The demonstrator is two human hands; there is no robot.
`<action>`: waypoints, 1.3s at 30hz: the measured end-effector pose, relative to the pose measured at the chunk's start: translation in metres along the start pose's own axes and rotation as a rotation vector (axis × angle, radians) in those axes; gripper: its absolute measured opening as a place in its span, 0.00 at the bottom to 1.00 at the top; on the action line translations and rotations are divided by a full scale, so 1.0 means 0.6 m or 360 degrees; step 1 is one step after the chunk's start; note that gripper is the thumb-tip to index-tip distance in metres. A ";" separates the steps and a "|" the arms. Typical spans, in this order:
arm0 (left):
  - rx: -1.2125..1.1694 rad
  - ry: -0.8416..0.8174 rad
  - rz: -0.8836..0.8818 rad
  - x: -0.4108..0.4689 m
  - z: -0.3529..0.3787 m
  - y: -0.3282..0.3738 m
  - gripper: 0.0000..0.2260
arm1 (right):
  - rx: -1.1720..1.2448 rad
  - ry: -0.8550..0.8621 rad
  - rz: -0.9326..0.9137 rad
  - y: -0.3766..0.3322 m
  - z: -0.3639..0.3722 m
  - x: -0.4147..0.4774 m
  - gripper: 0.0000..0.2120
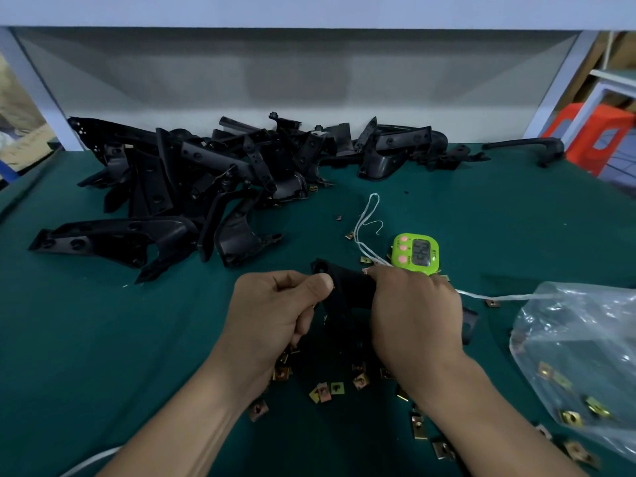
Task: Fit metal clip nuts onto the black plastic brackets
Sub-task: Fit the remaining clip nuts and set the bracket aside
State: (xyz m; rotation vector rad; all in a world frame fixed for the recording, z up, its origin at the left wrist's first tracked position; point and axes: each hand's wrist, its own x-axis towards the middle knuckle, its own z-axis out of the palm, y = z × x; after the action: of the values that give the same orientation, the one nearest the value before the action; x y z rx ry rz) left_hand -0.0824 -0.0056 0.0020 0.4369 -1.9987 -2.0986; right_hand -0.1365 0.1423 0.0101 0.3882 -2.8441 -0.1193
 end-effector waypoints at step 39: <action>0.1426 -0.0907 0.0518 -0.013 -0.008 0.000 0.05 | 0.0565 0.0034 0.0154 0.055 0.033 0.024 0.20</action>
State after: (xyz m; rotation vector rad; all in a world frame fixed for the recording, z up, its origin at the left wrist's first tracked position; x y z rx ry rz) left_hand -0.0734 -0.0076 0.0024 -0.4100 -3.0146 -1.1026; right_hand -0.1639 0.1709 -0.0017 0.3171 -2.8533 0.4105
